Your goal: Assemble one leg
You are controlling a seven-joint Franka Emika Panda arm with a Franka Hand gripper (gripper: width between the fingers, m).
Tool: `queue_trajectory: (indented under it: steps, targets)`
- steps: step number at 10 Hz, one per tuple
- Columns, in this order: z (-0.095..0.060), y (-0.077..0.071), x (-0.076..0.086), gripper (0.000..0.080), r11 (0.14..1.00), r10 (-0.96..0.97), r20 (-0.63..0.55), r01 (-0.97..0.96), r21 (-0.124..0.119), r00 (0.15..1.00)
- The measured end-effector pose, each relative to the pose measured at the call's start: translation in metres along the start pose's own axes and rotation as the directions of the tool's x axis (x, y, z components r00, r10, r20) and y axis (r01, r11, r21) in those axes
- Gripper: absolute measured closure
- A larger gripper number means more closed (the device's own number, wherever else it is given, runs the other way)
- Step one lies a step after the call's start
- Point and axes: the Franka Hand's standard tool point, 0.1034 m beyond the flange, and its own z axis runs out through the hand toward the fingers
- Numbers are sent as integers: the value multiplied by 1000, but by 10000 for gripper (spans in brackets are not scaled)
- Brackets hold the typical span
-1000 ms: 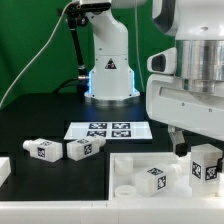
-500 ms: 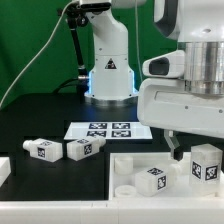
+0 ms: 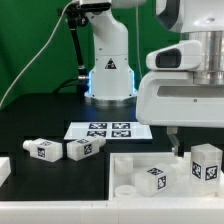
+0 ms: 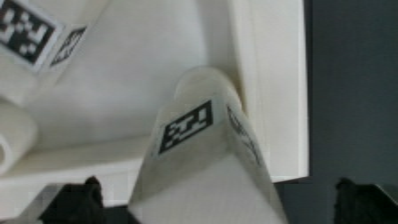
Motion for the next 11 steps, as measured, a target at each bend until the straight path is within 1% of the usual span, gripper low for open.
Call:
queue_trajectory:
  steps: [2,3,4,5,6,10,11]
  targets:
    - [1,-1,0,151,990,-144,-6,144,-7,990]
    - [2,-1,0,262,977,-213,-3,213,-15,977]
    - [3,-1,-1,397,978,-210,-2,210,-16,978]
    - [3,0,-1,397,978,-210,-2,210,-16,978]
    - [3,0,-1,518,978,-210,-2,209,-16,978]
    - [3,0,0,518,984,-178,-3,178,-16,984]
    - [3,2,0,518,1000,-13,-4,13,-9,1000]
